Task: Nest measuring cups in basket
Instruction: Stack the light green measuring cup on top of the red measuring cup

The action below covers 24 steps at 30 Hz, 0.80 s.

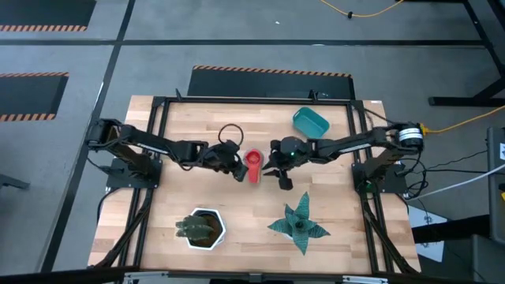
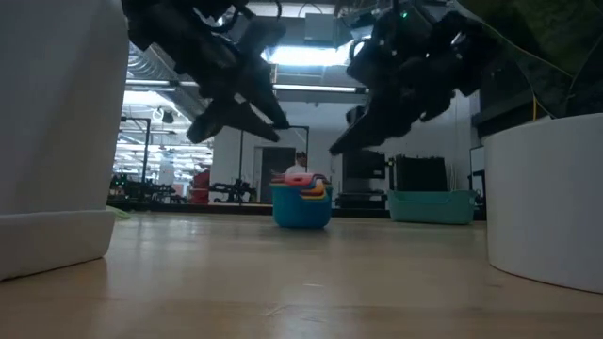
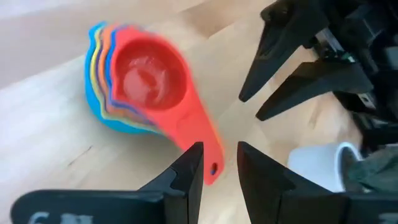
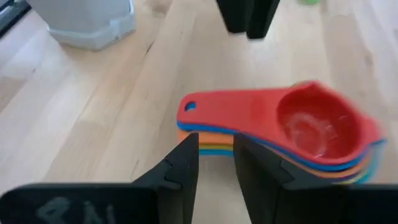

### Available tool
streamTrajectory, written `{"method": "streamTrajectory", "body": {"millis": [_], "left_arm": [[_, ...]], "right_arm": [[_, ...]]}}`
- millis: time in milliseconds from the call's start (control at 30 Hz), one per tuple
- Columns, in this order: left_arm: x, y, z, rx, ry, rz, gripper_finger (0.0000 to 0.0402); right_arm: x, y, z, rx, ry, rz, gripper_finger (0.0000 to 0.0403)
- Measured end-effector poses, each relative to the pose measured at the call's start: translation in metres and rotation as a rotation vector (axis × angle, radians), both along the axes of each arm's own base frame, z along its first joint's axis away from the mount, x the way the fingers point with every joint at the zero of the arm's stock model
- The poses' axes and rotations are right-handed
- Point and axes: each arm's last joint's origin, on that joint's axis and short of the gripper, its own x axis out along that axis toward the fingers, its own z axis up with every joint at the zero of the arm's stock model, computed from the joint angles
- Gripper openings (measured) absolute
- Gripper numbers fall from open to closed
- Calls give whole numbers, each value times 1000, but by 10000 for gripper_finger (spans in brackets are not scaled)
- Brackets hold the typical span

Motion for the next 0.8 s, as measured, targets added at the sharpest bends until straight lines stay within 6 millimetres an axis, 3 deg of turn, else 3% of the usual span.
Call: {"method": "streamTrajectory", "body": {"millis": [267,567,800], "left_arm": [[-45,35,29,142,148,-5,90],[-106,65,64,375,246,-21,90],[-153,71,72,420,402,8,90]], "right_arm": [[-14,-11,31,-28,-71,-25,106],[-14,-16,31,-32,-73,-48,106],[-14,-17,31,-32,-74,-50,106]]}}
